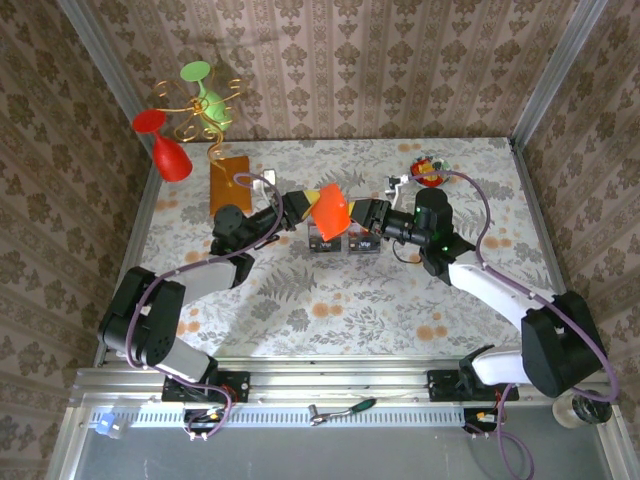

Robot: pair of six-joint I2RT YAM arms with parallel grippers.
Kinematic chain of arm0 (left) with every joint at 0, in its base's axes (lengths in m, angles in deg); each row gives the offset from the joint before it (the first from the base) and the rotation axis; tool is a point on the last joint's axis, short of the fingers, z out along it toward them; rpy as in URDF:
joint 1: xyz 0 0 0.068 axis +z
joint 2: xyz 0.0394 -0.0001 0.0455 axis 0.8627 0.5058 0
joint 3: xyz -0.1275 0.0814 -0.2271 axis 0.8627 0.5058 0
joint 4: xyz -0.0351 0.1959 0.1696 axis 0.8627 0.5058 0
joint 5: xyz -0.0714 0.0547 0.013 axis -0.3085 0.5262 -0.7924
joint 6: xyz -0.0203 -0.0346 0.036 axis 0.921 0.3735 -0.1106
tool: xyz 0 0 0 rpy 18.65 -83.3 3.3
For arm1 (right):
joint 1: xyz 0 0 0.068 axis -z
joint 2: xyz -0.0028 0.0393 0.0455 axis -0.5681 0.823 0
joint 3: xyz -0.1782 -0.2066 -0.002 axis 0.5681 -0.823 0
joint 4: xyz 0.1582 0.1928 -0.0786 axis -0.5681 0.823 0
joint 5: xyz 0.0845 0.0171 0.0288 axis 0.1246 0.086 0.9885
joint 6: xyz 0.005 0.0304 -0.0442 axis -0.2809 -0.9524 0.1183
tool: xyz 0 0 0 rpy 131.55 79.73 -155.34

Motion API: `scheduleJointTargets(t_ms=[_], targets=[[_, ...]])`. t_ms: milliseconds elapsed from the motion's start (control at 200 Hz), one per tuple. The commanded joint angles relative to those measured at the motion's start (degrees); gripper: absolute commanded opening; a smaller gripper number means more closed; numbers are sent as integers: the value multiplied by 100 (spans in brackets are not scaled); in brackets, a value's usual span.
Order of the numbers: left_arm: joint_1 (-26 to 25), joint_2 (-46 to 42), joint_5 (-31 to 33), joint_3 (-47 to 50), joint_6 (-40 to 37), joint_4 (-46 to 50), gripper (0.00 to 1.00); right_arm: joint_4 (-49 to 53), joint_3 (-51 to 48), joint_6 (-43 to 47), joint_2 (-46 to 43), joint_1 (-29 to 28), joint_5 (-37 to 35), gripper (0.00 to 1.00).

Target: Put the credit cards into the card holder

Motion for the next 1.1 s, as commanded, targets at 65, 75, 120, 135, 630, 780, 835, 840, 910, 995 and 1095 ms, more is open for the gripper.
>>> scheduleJointTargets(t_ms=[65, 75, 120, 135, 630, 780, 835, 840, 910, 995, 1095], targets=[[-126, -22, -21, -285, 160, -396, 0, -499, 161, -243, 154, -41, 498, 27], [-122, -30, -19, -287, 162, -402, 0, -493, 155, -244, 156, -35, 490, 27], [-130, -33, -23, -302, 174, -406, 0, -452, 137, -210, 146, -32, 472, 27], [-130, -43, -21, -310, 180, -400, 0, -434, 123, -203, 145, -24, 456, 27], [-130, -107, 6, -462, 248, -406, 0, -357, -147, -148, 143, 157, 338, 50], [-126, -96, 4, -477, 252, -408, 0, -424, -258, -228, 62, 313, 309, 46], [-126, -93, 1, -484, 251, -408, 0, -486, -297, -280, 40, 383, 310, 46], [-128, -89, -3, -482, 251, -407, 0, -491, -306, -283, 40, 386, 311, 46], [-128, -92, -15, -489, 262, -413, 0, -576, -331, -340, 64, 429, 345, 46], [-130, -78, -19, -495, 266, -409, 0, -682, -291, -406, 135, 436, 434, 46], [-139, -67, -9, -497, 260, -416, 0, -875, -270, -519, 211, 440, 546, 48]])
